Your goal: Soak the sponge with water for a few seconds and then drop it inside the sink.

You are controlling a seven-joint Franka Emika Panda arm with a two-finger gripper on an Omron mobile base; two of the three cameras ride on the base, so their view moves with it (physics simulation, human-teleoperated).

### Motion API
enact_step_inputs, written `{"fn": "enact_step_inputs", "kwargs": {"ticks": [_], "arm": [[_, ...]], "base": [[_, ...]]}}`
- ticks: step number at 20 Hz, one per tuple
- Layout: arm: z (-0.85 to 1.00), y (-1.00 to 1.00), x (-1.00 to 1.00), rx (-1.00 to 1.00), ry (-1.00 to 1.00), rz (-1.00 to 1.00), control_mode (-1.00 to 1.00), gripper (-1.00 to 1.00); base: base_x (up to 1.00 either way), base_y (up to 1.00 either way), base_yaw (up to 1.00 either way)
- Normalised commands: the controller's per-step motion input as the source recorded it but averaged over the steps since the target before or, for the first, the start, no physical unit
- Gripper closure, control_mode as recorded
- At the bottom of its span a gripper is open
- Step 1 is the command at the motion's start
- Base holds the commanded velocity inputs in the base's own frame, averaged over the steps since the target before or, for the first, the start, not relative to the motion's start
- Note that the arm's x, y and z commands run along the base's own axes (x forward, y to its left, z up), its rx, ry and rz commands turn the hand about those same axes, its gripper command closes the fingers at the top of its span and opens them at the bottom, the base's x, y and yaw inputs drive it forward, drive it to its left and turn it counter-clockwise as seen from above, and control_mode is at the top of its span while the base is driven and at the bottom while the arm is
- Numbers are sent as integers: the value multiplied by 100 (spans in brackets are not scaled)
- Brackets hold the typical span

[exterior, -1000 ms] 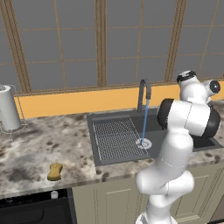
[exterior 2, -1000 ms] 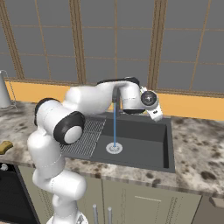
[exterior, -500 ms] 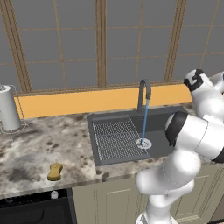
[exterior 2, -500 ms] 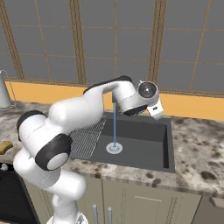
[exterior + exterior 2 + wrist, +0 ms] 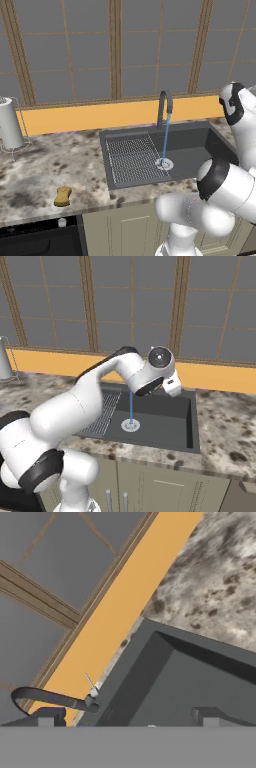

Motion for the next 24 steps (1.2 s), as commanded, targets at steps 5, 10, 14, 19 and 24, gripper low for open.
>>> {"fn": "enact_step_inputs", "kwargs": {"ticks": [5, 10, 14, 19, 24], "arm": [[4, 64, -19, -2, 6, 4, -100, -100], [0, 60, -14, 0, 20, 7, -100, -100], [4, 52, -13, 0, 30, 12, -100, -100], [15, 16, -41, 1, 12, 19, -100, -100], [0, 15, -21, 0, -2, 17, -100, -100]], "base": [[0, 0, 0], [0, 0, 0], [0, 0, 0], [0, 0, 0], [0, 0, 0]]}}
